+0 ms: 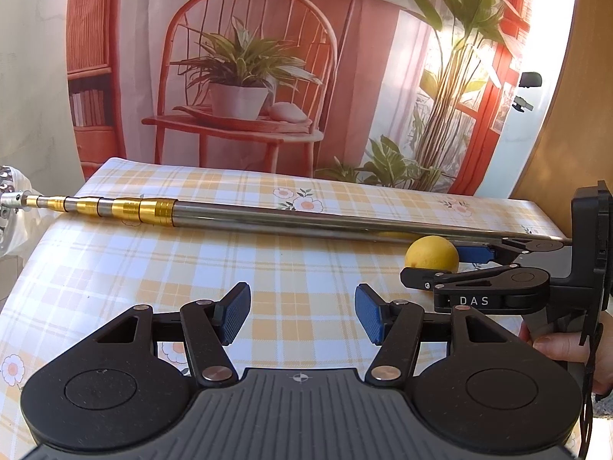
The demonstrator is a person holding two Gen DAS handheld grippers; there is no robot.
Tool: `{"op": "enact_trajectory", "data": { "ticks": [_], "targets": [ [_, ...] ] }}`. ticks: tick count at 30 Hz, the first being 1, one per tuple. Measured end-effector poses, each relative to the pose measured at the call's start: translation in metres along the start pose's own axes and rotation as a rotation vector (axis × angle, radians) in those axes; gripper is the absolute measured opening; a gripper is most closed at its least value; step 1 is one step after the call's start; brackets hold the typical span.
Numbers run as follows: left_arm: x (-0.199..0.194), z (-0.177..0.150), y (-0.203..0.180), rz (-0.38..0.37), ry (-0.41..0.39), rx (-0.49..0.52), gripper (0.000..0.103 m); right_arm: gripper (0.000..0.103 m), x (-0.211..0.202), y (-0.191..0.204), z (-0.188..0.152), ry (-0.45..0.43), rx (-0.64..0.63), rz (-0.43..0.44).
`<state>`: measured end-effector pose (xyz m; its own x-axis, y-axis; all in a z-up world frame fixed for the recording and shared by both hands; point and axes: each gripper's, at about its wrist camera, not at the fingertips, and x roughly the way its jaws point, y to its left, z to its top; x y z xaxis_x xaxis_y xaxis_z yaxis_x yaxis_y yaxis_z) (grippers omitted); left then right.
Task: Organize fruits
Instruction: 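Move the open right tool to the lemon and close it around it, then carry the lemon over the white plate with the right tool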
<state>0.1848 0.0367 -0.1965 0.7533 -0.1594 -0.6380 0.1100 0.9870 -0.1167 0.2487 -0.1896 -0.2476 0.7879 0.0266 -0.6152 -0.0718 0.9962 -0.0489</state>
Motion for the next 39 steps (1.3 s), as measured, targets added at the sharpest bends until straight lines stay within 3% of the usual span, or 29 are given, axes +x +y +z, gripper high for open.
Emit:
{"op": "enact_trajectory", "data": {
  "ticks": [9, 18, 30, 39],
  "targets": [
    [0.007, -0.003, 0.001, -0.005, 0.021, -0.011, 0.063, 0.06, 0.008, -0.004, 0.0, 0.015, -0.003, -0.02],
    [0.003, -0.004, 0.0, -0.01, 0.013, 0.0, 0.063, 0.058, -0.003, -0.004, -0.002, 0.017, 0.002, -0.004],
    [-0.014, -0.008, -0.011, -0.034, 0.012, 0.037, 0.063, 0.058, -0.055, -0.005, -0.004, -0.02, 0.039, 0.007],
    [-0.032, -0.016, -0.016, -0.046, 0.017, 0.048, 0.07, 0.058, -0.107, 0.005, -0.017, -0.032, 0.092, 0.021]
  ]
}}
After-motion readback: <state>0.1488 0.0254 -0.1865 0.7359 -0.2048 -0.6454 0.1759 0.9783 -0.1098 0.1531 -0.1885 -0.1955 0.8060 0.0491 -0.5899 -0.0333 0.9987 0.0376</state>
